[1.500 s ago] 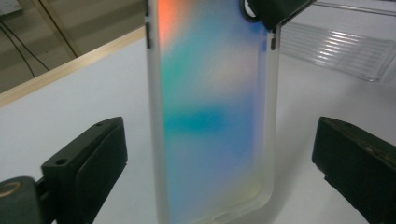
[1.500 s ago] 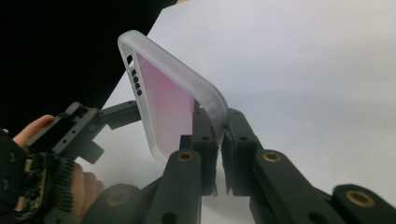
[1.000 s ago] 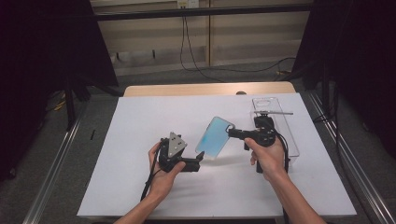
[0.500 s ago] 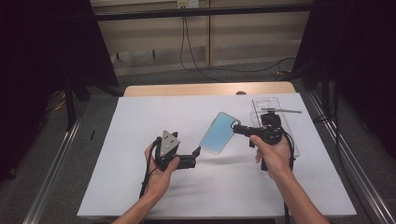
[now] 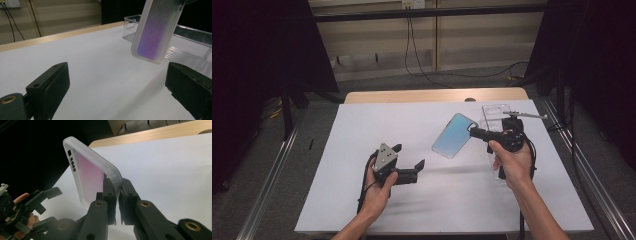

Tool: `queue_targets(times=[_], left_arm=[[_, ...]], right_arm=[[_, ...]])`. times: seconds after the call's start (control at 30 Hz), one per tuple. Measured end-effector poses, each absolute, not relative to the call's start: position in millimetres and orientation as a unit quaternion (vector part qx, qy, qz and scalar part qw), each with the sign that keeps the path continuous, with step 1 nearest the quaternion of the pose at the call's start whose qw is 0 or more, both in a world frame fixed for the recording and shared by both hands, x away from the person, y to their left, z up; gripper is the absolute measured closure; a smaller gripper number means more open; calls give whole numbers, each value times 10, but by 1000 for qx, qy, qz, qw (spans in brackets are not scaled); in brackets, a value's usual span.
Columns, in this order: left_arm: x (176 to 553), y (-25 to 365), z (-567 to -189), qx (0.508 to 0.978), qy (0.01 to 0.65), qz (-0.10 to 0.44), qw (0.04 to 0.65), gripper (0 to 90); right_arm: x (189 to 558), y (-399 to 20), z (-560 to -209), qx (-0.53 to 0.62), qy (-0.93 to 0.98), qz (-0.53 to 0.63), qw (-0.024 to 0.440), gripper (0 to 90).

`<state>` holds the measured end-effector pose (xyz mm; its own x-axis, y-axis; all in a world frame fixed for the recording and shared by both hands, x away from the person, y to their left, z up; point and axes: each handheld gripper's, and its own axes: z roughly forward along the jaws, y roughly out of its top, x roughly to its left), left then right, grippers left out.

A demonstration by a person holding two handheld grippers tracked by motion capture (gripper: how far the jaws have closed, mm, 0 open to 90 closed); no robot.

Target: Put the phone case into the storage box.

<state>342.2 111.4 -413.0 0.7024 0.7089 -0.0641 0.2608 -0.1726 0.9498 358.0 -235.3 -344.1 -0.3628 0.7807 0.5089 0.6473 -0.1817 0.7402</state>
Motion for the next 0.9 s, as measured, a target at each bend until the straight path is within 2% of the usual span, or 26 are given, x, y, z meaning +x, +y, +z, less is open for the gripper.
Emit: queue_targets(times=[0.27, 0.9], left_arm=[[3383, 1378, -4048, 714, 330, 231, 573, 28], [3212, 1922, -4125, 705, 333, 254, 573, 14]], right_arm=[[3586, -2409, -3443, 561, 635, 526, 72, 845], [3597, -2527, -3353, 559, 635, 524, 97, 845]])
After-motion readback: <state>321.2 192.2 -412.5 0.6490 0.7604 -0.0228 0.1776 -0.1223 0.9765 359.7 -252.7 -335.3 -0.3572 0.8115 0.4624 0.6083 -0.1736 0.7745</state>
